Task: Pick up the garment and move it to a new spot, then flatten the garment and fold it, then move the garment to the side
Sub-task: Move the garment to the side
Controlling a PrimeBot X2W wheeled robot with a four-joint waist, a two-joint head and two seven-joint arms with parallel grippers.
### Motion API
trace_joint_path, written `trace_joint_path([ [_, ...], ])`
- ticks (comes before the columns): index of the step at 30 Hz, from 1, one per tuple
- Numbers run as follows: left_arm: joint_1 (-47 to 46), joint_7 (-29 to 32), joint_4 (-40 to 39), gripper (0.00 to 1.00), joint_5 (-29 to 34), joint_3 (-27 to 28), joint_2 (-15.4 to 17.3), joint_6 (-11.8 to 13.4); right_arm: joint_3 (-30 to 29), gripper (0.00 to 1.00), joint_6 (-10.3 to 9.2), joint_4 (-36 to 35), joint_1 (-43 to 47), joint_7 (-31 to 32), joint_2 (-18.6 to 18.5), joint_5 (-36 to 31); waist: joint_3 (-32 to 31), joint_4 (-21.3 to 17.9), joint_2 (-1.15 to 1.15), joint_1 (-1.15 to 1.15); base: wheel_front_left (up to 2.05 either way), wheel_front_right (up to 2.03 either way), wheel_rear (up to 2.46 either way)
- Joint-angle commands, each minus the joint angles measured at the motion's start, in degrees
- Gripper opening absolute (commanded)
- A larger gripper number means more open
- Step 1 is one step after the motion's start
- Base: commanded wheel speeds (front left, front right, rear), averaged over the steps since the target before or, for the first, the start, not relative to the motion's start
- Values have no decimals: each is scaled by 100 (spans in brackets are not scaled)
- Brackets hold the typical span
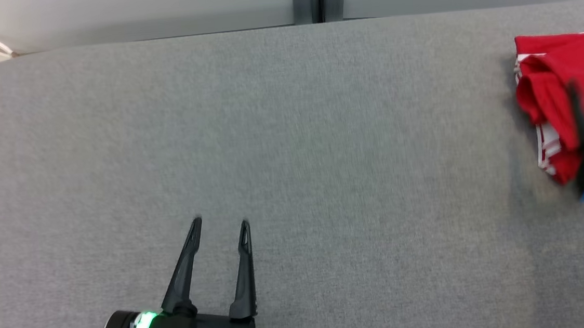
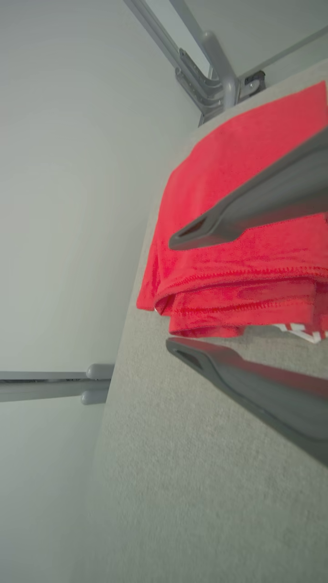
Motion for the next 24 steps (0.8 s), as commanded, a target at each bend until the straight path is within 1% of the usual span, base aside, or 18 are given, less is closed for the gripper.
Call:
trace_joint_path([
  [1,133,-24,115,100,-31,49,-1,60,144,100,-2,17,324,-157,171,194,-314,-127,1,1,0,0,0],
  [4,355,-24,346,100,-130,128,-1,116,391,100,-2,77,926,-519,541,497,-760,-128,1,1,0,0,0],
  [10,872,-25,716,100,-342,272,-2,195,713,100,-1,258,2134,-1416,1233,742,-1643,-144,1,1,0,0,0],
  [13,1094,-24,774,100,-402,359,-1,249,830,100,-2,232,2613,-1710,1443,705,-1936,-182,1,1,0,0,0],
  [15,1237,-25,766,100,-453,389,0,232,823,100,-2,99,2859,-1820,1546,670,-2051,-202,1,1,0,0,0],
  [17,1367,-25,710,100,-521,424,0,207,753,100,-2,-148,3109,-1869,1620,629,-2155,-205,1,1,0,0,0],
  [21,1595,-24,475,100,-542,513,0,99,614,100,-2,-1279,3733,-1875,1709,583,-2322,-199,1,1,0,0,0],
  [24,1812,-25,301,100,-493,576,0,13,527,100,-1,-1980,4188,-1878,1735,552,-2440,-204,1,1,0,0,0],
])
